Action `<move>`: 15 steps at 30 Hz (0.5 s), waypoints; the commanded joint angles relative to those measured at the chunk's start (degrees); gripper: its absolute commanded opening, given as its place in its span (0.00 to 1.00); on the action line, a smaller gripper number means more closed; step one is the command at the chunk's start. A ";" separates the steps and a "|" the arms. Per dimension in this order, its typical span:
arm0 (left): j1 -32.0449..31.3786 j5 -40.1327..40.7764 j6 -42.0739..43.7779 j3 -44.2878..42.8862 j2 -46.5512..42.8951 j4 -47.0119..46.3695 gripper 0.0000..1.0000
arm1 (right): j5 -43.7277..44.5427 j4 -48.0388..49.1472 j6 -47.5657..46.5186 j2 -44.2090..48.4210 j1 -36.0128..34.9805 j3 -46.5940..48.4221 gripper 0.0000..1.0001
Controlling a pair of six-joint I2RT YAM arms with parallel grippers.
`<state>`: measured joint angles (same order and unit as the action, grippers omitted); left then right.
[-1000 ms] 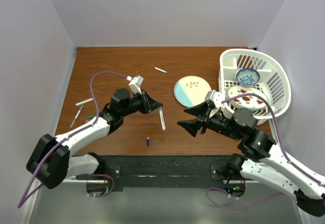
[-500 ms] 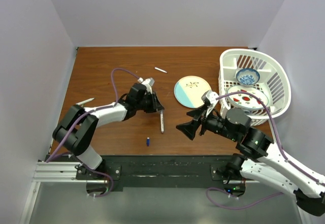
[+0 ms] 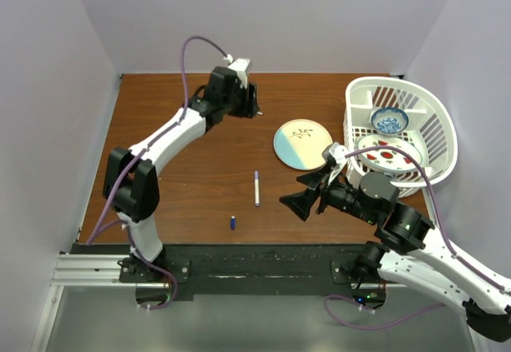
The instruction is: Insert the pens into the pen caps
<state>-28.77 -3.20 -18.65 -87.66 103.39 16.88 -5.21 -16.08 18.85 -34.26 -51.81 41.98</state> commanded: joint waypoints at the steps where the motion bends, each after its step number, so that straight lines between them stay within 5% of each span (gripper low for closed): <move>1: 3.81 -2.51 11.61 -10.84 8.04 4.66 0.60 | 0.12 2.45 0.57 -1.68 -0.22 0.64 0.88; 8: 7.50 -7.24 21.01 -22.81 19.46 -0.09 0.61 | -0.76 2.71 -0.39 -3.79 -0.22 2.67 0.88; 15: 11.54 -16.99 20.15 -32.39 32.28 -4.05 0.64 | -1.47 4.65 -1.36 -7.04 -0.22 3.37 0.88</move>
<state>-20.01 -13.13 -0.34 -113.71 130.82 16.75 -5.61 -14.76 18.61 -39.64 -51.81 42.22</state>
